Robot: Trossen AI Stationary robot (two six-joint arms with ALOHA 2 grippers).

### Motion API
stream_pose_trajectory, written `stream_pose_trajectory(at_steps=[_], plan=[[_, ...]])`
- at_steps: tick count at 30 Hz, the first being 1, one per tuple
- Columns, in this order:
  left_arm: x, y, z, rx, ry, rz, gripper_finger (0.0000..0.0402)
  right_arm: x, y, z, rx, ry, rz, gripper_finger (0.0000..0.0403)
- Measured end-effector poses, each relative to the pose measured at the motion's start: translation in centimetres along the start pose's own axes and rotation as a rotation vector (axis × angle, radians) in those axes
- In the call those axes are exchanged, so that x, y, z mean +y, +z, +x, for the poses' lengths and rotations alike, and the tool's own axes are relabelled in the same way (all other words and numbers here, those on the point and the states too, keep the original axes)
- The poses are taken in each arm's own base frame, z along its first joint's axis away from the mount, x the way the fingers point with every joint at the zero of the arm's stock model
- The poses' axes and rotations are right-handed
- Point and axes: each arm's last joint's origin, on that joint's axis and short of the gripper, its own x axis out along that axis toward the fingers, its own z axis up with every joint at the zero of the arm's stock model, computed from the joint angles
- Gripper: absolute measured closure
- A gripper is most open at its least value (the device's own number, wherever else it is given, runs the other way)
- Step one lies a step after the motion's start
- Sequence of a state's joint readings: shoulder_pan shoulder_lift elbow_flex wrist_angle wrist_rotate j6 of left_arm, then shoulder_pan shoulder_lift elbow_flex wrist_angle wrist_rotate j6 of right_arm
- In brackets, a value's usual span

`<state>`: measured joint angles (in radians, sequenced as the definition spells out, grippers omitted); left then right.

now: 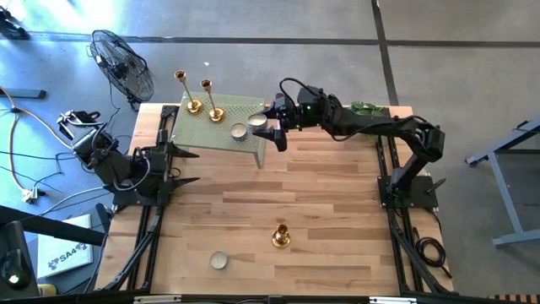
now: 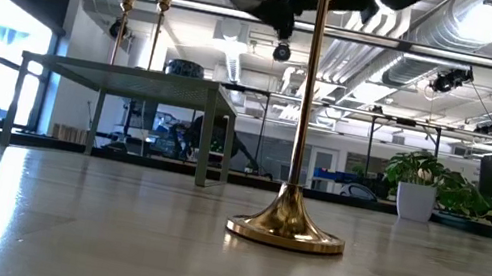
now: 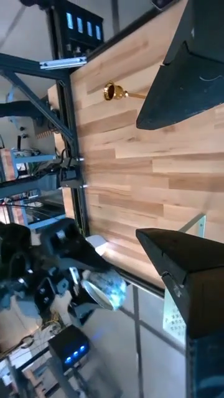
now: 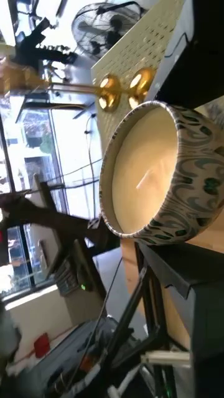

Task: Pick & Place candle stick holders
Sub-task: Put the right blue patterned round candle on the shelf

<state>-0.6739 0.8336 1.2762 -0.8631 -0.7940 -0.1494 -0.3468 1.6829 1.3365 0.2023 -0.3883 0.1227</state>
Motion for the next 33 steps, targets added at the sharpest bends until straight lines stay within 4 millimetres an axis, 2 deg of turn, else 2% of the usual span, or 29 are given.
stream_pose_trajectory(at_steps=[6, 14, 24, 33], plan=[[-0.1, 0.0, 0.0, 0.005, -0.026, -0.019, 0.0135, -1.9, -1.2, 0.9, 0.005, -0.025, 0.012, 0.0107], [0.8, -0.1, -0.8, -0.02, -0.03, -0.014, 0.0135, -6.7, -2.0, 1.6, -0.009, -0.11, 0.077, 0.0107], [1.8, -0.2, -1.8, -0.048, -0.058, -0.067, 0.0135, -9.4, -4.3, 5.0, 0.043, -0.131, 0.083, 0.0107], [1.6, -0.4, -1.8, -0.025, -0.113, -0.051, 0.0135, -11.5, -4.9, 4.3, 0.102, -0.287, 0.034, 0.0107]])
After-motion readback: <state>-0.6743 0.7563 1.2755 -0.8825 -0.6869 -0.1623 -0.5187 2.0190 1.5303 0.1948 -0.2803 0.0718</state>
